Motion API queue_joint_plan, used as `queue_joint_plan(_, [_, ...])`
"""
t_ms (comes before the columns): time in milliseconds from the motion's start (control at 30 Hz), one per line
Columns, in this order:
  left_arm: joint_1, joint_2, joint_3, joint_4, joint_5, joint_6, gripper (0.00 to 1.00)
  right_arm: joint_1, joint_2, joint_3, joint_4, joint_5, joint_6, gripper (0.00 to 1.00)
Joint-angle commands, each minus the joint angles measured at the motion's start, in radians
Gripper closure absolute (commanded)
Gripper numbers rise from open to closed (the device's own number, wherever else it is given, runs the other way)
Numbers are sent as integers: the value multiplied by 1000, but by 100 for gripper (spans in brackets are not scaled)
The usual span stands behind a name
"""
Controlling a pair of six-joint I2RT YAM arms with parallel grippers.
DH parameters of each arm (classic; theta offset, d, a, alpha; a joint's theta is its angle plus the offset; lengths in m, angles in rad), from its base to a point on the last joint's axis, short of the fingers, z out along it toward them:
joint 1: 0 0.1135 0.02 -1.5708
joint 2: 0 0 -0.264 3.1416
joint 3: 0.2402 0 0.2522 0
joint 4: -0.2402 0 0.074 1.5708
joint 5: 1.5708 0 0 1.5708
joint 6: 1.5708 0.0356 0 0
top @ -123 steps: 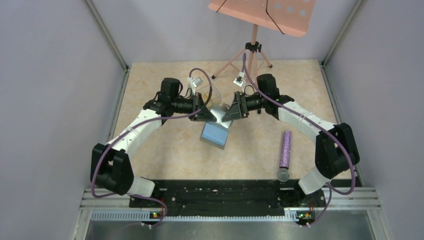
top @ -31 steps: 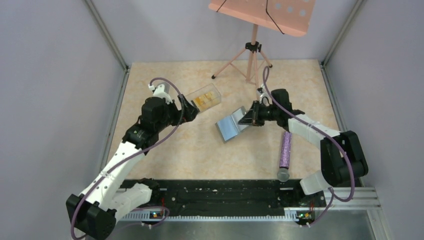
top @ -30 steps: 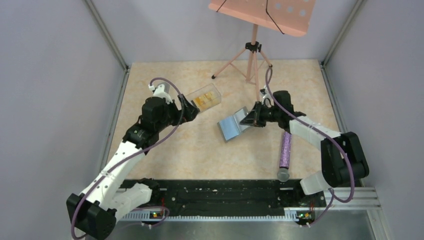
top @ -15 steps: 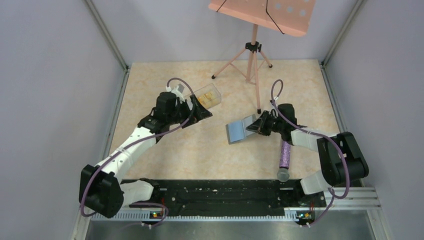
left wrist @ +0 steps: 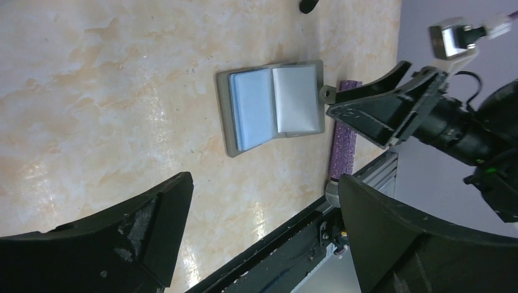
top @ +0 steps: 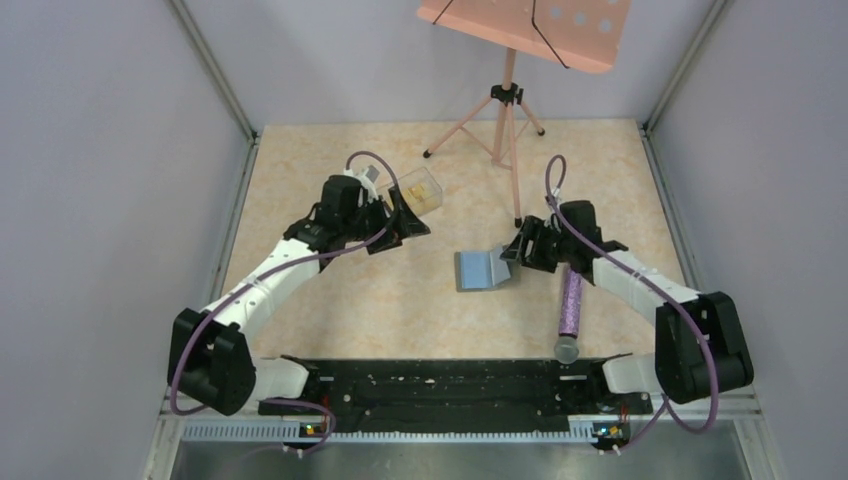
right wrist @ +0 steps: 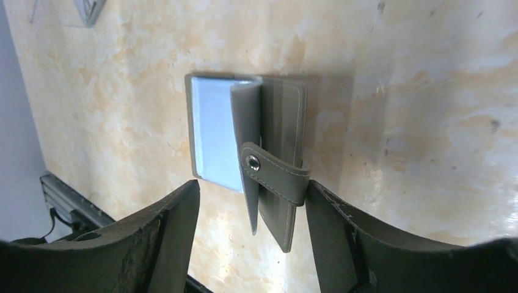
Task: Put the credit cards into the card holder
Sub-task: Place the card holder at the center of the board.
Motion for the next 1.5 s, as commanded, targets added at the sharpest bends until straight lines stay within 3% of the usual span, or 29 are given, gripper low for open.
queue_joint_plan(0, [-5,46,54,-59,13,38,7,-1,-75,117,-172,104,-136,36])
queue_joint_plan(233, [-39,143,84,-104,32,31,14,33,-38,249,-220,45,-216,41])
queue_joint_plan(500, [-106,305,162,-105,79,20,36,117,155,306,-162,-90,-231,75])
queue_joint_plan(733, [-181,477,298,-115,100,25,51,120,224,300,-223,80,-247,93])
queue_joint_plan(1067, [-237,714,464,-188,107,50,64,113,299,281,-230,119,-269,97])
queue_joint_plan(1467, [-237,821,495,-314,48,101,80,84,377,267,-263,131,-279,97])
